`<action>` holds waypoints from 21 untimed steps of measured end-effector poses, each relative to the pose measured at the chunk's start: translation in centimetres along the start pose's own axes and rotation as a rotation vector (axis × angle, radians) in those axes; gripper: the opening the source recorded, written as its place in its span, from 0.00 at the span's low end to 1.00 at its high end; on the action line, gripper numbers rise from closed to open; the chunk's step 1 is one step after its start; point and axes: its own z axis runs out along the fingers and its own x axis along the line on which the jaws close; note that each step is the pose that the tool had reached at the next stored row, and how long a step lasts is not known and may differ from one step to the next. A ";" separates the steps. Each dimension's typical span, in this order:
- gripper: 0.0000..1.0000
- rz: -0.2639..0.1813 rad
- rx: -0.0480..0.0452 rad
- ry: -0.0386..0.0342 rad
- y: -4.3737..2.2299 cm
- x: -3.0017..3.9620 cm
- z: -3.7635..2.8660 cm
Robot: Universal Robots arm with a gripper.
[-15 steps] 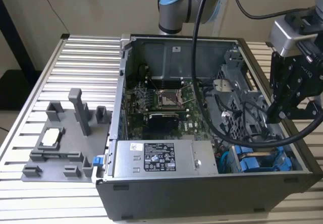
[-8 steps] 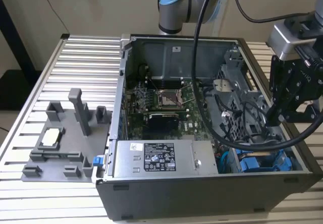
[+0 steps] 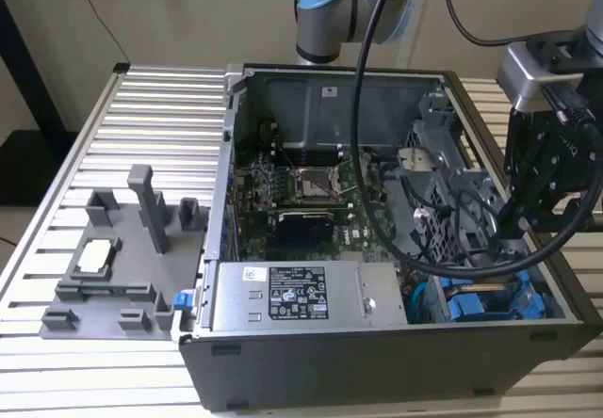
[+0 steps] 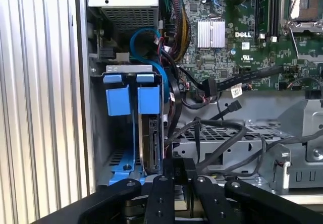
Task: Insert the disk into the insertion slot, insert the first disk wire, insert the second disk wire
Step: 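Insert the first disk wire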
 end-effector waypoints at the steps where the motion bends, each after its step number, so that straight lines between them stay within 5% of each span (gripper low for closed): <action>1: 0.19 0.003 0.0002 0.0009 0.00 0.04 0.02; 21: 0.19 0.019 0.0001 0.0110 -0.10 0.88 1.35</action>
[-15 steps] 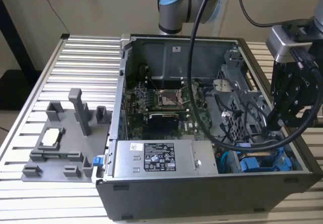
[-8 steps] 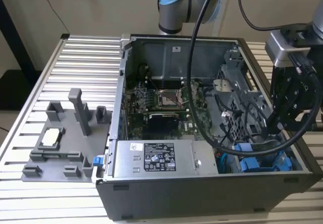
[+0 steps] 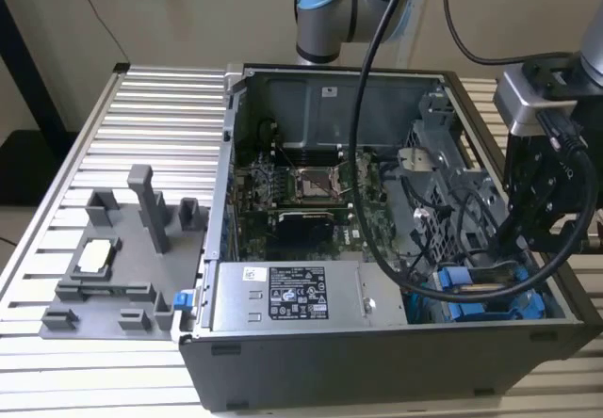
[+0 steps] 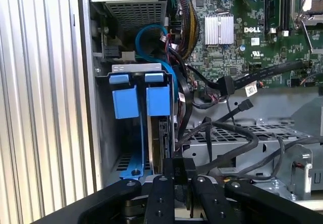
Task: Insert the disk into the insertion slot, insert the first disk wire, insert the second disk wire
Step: 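Insert the first disk wire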
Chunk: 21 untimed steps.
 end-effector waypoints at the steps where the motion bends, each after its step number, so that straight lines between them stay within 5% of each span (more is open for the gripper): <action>1: 0.19 0.000 -0.0015 0.0002 -0.09 0.04 0.06; 5: 0.19 0.000 -0.0132 0.0030 -0.41 0.18 0.28; 9: 0.19 0.001 -0.0393 0.0096 -0.76 0.18 0.39; 21: 0.19 0.001 -0.0415 0.0125 -0.90 0.26 1.21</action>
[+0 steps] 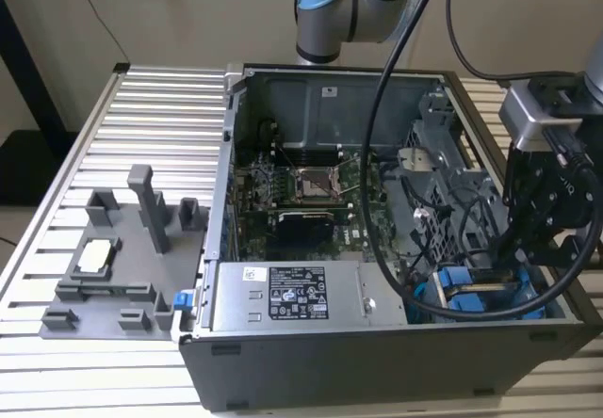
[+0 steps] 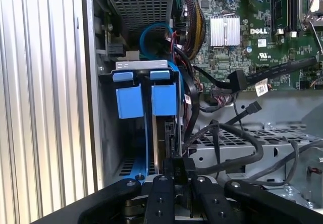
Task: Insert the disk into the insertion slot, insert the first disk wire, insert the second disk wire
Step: 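Insert the first disk wire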
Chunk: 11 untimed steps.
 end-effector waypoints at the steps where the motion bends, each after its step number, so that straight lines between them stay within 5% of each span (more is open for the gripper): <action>1: 0.19 0.000 0.0000 0.0001 -0.01 0.00 0.04; 11: 0.19 0.000 0.0000 0.0002 -0.14 0.09 0.45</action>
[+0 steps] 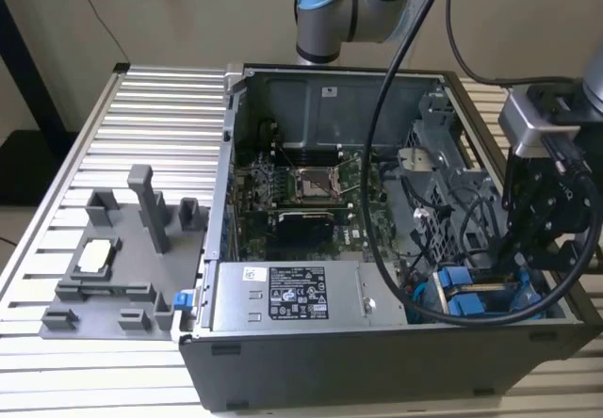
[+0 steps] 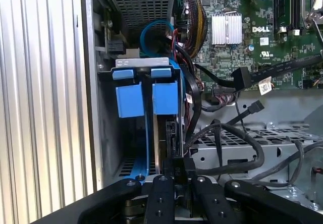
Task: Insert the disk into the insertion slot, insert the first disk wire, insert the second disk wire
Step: 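Insert the first disk wire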
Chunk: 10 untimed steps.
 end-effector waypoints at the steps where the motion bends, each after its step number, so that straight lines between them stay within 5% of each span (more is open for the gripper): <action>1: 0.19 0.000 0.0000 0.0000 0.00 0.00 0.05; 10: 0.19 -0.001 0.0000 0.0006 -0.02 0.02 0.69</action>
